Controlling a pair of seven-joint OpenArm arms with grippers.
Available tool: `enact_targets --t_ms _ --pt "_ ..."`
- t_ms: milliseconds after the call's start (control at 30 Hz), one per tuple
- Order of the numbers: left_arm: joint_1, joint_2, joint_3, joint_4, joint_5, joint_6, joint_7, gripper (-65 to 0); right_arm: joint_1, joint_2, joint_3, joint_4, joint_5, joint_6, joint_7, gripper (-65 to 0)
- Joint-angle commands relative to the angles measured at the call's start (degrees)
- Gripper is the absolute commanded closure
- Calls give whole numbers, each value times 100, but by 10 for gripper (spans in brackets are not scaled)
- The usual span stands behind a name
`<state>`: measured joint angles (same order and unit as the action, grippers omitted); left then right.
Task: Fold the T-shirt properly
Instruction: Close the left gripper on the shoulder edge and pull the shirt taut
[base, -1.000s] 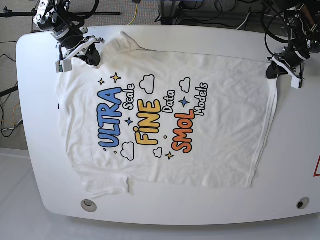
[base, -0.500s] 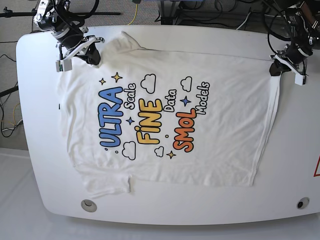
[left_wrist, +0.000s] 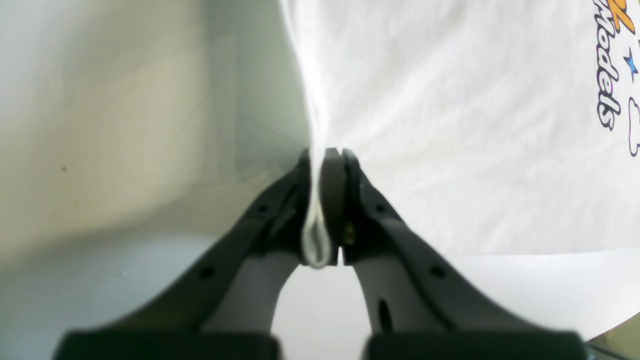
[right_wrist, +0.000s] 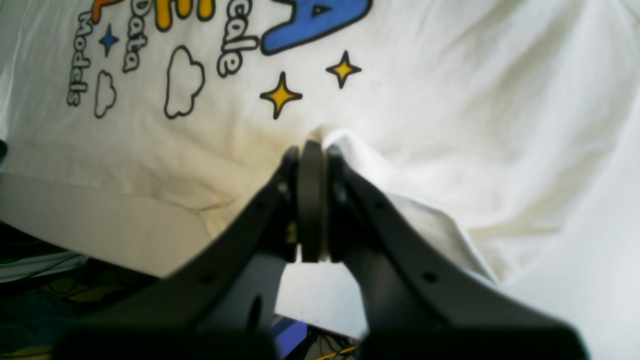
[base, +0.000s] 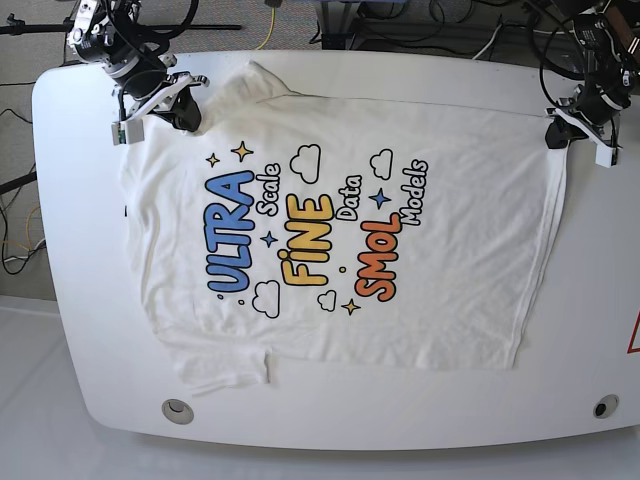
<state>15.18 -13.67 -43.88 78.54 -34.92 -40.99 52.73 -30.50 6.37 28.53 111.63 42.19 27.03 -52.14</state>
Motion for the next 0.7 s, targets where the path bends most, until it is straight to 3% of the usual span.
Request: enact_targets --t_ms 0,667 --pt "51 -44 5 71 340 99 349 -8 -31 53 61 85 101 27 102 0" --pt "526 0 -12 379 270 99 578 -8 -365 53 70 85 101 27 102 0"
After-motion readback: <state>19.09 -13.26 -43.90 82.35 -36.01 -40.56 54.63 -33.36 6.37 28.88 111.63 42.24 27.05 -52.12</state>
